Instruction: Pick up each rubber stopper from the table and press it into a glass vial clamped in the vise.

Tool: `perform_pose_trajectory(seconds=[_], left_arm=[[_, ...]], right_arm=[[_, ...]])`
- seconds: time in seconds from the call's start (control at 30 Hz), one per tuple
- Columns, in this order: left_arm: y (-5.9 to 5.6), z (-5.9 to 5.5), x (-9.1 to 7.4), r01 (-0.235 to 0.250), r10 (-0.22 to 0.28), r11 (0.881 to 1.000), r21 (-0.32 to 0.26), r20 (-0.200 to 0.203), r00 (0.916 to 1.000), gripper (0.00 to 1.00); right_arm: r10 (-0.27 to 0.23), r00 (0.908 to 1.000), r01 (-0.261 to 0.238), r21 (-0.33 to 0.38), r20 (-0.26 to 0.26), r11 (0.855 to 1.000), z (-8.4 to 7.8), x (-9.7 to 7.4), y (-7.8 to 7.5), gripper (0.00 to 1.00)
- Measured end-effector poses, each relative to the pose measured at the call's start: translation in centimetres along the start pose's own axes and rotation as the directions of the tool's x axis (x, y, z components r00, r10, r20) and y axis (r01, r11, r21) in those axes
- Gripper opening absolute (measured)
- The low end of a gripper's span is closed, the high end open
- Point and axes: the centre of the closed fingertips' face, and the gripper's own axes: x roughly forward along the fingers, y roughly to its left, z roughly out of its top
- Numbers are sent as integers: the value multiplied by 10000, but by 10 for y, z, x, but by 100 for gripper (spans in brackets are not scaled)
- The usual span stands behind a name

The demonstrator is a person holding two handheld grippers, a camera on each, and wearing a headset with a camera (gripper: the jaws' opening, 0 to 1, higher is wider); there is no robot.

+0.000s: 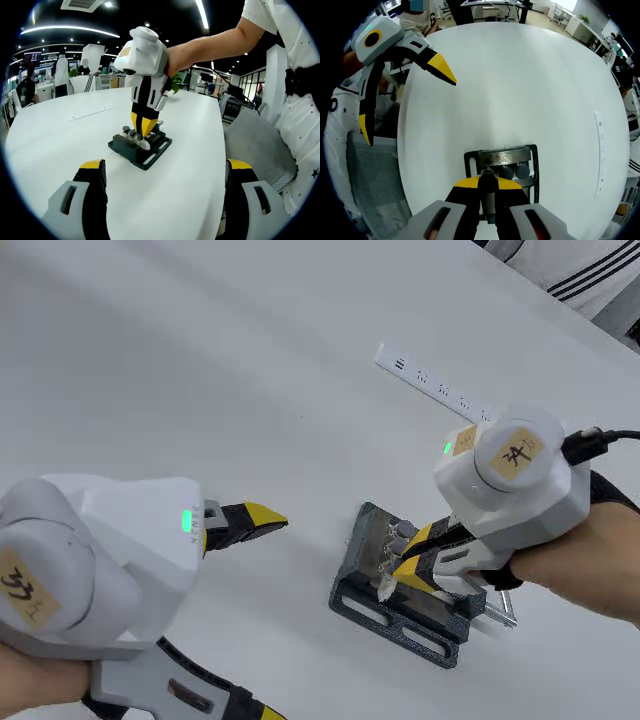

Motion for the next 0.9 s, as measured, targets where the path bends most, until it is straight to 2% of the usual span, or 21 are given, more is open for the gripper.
perform_pose_trajectory(seconds=[0.27,0.47,0.73,0.8,0.9], left_arm=[[-1,-2,0,29,-29,10000,-7,-45,10000,99],[-2,-2,0,43,-43,10000,5,-33,10000,99],[0,0,-1,3,-3,10000,-17,-11,10000,98],[0,0,-1,7,-7,10000,-21,-7,10000,98],[1,0,-1,-10,10,10000,-45,-24,10000,98]], right_arm=[[2,9988,3,89,-485,10000,0,1,2,4],[-34,9970,18,-218,-767,9998,-1,1,4,4],[-74,9997,64,-442,-223,9990,-3,1,3,7],[-136,9999,137,-342,17,9993,3,3,2,8],[-152,9999,154,-340,38,9993,1,3,0,8]])
